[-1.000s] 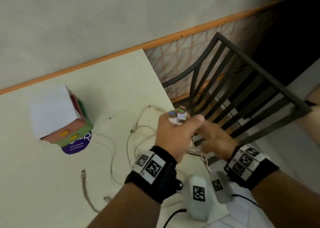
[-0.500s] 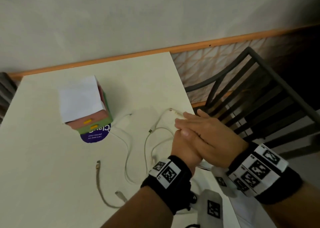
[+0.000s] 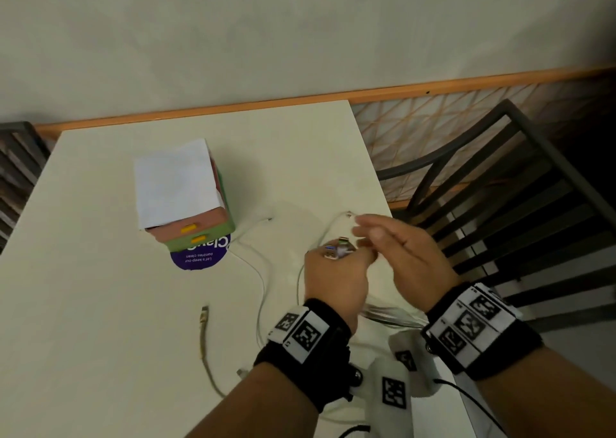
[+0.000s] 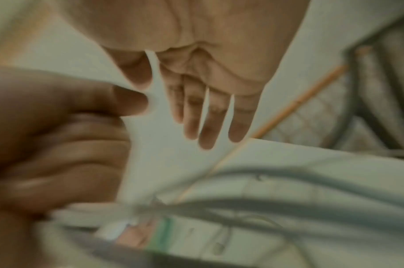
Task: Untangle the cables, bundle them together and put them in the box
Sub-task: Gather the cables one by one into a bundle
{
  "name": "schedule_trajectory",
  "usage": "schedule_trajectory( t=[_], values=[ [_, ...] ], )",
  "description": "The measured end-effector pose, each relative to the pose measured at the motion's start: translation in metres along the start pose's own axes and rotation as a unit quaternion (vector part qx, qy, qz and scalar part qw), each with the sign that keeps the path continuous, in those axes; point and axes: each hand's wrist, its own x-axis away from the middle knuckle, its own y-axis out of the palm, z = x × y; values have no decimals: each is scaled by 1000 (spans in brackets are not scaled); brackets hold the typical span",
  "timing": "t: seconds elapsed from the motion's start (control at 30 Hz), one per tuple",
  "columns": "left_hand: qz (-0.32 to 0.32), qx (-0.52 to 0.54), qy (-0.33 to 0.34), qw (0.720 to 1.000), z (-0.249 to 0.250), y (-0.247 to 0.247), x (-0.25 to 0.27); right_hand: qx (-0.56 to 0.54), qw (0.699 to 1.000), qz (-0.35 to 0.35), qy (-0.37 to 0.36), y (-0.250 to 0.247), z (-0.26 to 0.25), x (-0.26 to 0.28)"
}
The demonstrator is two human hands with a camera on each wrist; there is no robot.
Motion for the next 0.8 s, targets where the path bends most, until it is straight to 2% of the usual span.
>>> schedule_trajectory(
  t=[0.03,0.07,0.13,0.17,0.27,0.37,0.47,0.53,0.7,0.8],
  values=[
    [20,17,-10,1000,3,-7,-6,53,995,64,58,-2,14,-9],
    [35,12,-18,999,5,-14,-13,140,977,99,129,-5,28,-19],
    [47,46,-21,998,10,-22,-15,292,925,77,230,-8,52,-36],
    [43,64,-24,997,10,-26,-17,340,907,45,244,-7,62,-44],
    [36,95,-16,995,9,-32,-23,471,853,-29,221,1,75,-63],
    [38,95,-9,995,6,-37,-28,523,820,-43,227,7,81,-74],
    [41,81,-10,996,3,-39,-30,465,846,-11,262,10,85,-76],
    [44,78,-15,996,4,-41,-32,432,865,9,257,11,85,-75],
    [49,99,-38,993,8,-44,-38,394,901,-18,179,3,74,-73],
    [58,112,-36,991,10,-47,-43,330,935,-16,131,-5,70,-68]
  ],
)
